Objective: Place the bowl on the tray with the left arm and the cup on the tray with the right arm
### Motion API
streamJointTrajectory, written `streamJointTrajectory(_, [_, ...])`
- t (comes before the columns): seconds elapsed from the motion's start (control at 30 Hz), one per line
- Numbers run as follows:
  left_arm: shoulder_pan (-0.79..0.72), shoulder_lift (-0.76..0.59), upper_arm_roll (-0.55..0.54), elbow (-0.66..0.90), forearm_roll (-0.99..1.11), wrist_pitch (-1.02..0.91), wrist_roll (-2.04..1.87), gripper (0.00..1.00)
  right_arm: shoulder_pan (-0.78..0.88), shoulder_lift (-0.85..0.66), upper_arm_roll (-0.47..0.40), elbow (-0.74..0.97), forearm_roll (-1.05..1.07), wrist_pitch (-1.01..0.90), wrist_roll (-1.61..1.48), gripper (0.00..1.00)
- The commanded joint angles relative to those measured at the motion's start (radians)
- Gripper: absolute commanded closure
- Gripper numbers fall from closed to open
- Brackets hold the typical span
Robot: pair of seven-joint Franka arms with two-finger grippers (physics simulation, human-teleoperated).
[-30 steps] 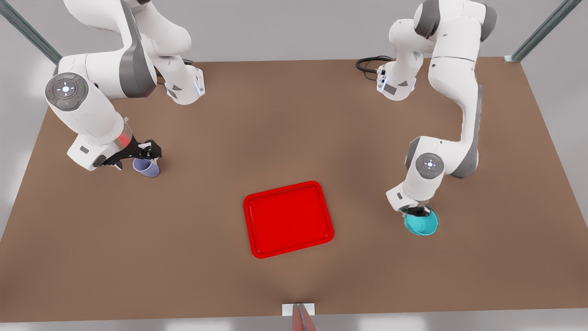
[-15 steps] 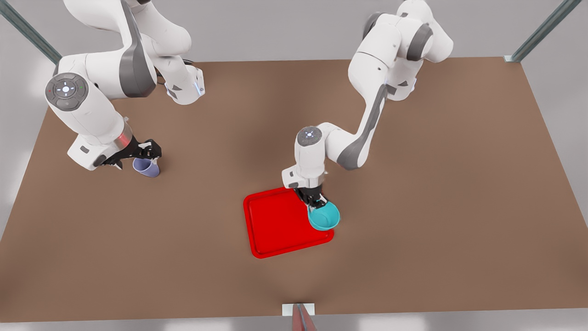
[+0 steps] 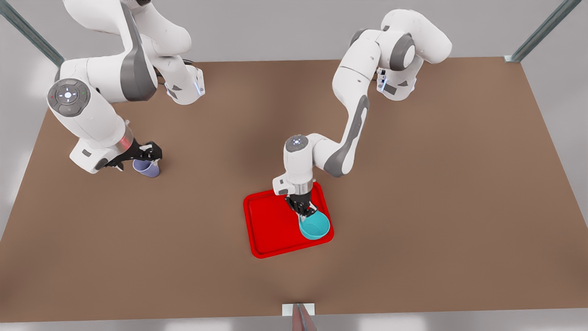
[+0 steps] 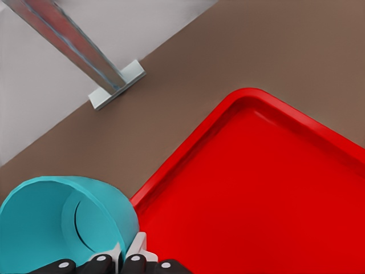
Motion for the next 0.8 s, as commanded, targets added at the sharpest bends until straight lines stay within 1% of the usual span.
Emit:
streamJointTrajectory(0.0, [0.0, 0.003, 0.0, 0.004, -0.112, -0.002, 0.007, 0.76, -0.008, 0.004, -0.001, 0.0, 0.0, 0.002, 0.0, 0.0])
streamJointTrajectory(0.1, [-0.035, -0.009, 0.0, -0.008, -0.13, -0.039, -0.002, 0.76, -0.041, 0.029, -0.001, 0.002, 0.0, 0.005, -0.003, 0.0])
streamJointTrajectory(0.27, [-0.089, -0.003, 0.001, -0.094, -0.13, -0.022, -0.005, 0.75, -0.06, 0.078, -0.004, 0.003, 0.0, 0.003, -0.002, 0.0])
streamJointTrajectory(0.37, [-0.095, 0.026, 0.003, -0.105, -0.13, -0.008, -0.007, 0.75, -0.147, 0.116, -0.006, -0.012, 0.0, -0.006, -0.005, 0.0])
streamJointTrajectory(0.43, [-0.098, 0.042, 0.003, -0.105, -0.13, -0.006, -0.007, 0.75, -0.21, 0.11, -0.006, -0.046, 0.001, 0.006, -0.01, 0.0])
streamJointTrajectory(0.47, [-0.098, 0.048, 0.003, -0.103, -0.13, -0.006, -0.007, 0.66, -0.241, 0.111, -0.006, -0.061, 0.001, 0.006, -0.011, 0.0])
streamJointTrajectory(0.5, [-0.096, 0.048, 0.003, -0.103, -0.13, -0.006, -0.007, 0.0, -0.27, 0.111, -0.006, -0.089, 0.001, 0.009, -0.01, 0.0])
streamJointTrajectory(0.57, [-0.098, 0.04, 0.015, -0.102, -0.129, -0.008, -0.007, 0.0, -0.354, 0.082, -0.001, -0.227, 0.0, 0.137, -0.04, 0.0])
streamJointTrajectory(0.63, [-0.098, 0.034, 0.026, -0.1, -0.129, -0.008, -0.007, 0.0, -0.39, 0.064, -0.001, -0.327, 0.0, 0.204, -0.06, 0.0])
streamJointTrajectory(0.7, [-0.098, 0.02, 0.026, -0.102, -0.129, -0.011, -0.007, 0.0, -0.411, 0.073, -0.001, -0.365, 0.0, 0.255, -0.083, 0.0])
streamJointTrajectory(0.77, [-0.084, -0.052, 0.021, -0.108, -0.135, -0.074, -0.021, 0.0, -0.42, 0.058, 0.0, -0.443, 0.003, 0.312, -0.085, 0.0])
